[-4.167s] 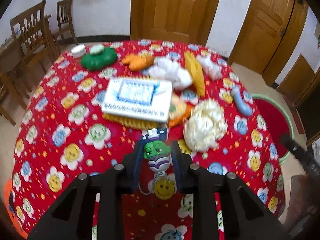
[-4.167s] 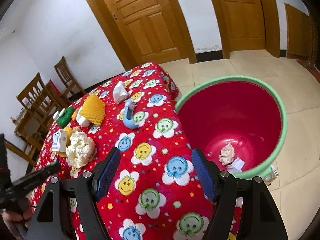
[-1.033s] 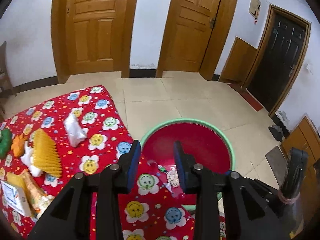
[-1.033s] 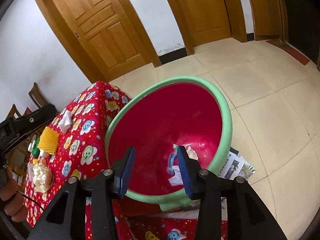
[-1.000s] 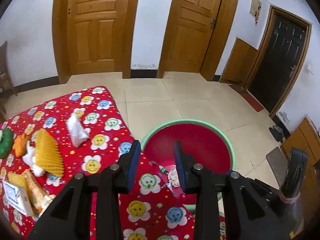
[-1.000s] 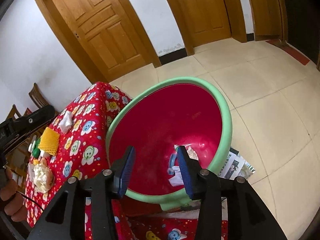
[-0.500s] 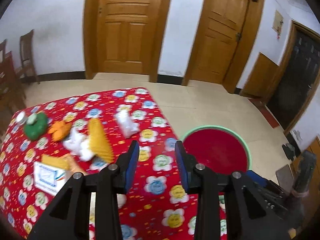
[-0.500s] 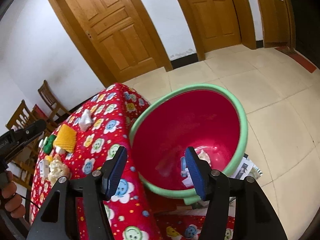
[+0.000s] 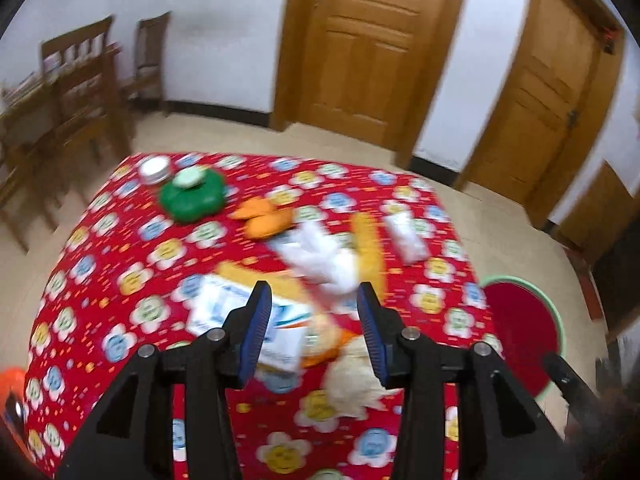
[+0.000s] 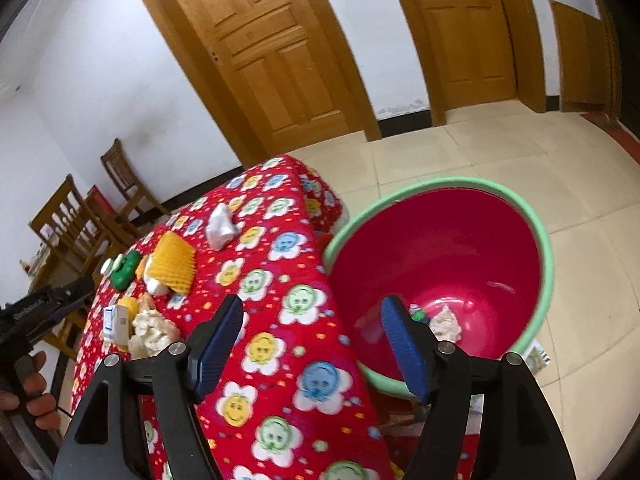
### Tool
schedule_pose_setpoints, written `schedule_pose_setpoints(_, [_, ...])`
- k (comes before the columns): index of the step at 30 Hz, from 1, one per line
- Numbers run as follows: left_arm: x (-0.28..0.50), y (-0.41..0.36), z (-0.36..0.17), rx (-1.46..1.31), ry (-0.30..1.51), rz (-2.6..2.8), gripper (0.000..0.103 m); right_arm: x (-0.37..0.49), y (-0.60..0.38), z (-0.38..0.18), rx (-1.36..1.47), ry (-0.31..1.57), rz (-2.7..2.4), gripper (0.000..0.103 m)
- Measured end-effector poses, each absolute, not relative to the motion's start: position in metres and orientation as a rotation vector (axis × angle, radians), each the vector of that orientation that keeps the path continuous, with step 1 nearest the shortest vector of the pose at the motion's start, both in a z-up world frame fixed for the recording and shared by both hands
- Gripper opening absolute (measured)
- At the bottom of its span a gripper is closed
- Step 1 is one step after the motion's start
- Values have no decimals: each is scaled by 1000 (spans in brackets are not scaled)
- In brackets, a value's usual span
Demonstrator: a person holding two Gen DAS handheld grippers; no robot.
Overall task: Collect trash
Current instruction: 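Grasp the white medicine box with the left tool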
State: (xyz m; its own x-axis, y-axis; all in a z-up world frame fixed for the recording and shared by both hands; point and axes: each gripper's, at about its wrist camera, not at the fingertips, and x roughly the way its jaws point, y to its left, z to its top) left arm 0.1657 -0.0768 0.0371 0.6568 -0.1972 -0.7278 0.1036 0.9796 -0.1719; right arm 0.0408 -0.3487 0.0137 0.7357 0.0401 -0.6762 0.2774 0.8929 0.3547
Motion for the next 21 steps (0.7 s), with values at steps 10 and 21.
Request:
schedule_pose_setpoints(10, [184,-29,-2,-302,975,-60,49,71,-311,9,417,773,-49,76])
schedule_pose_setpoints(21, [209,-31,-15,-366,993,48,67,91,-300,-3,412,816,21,76])
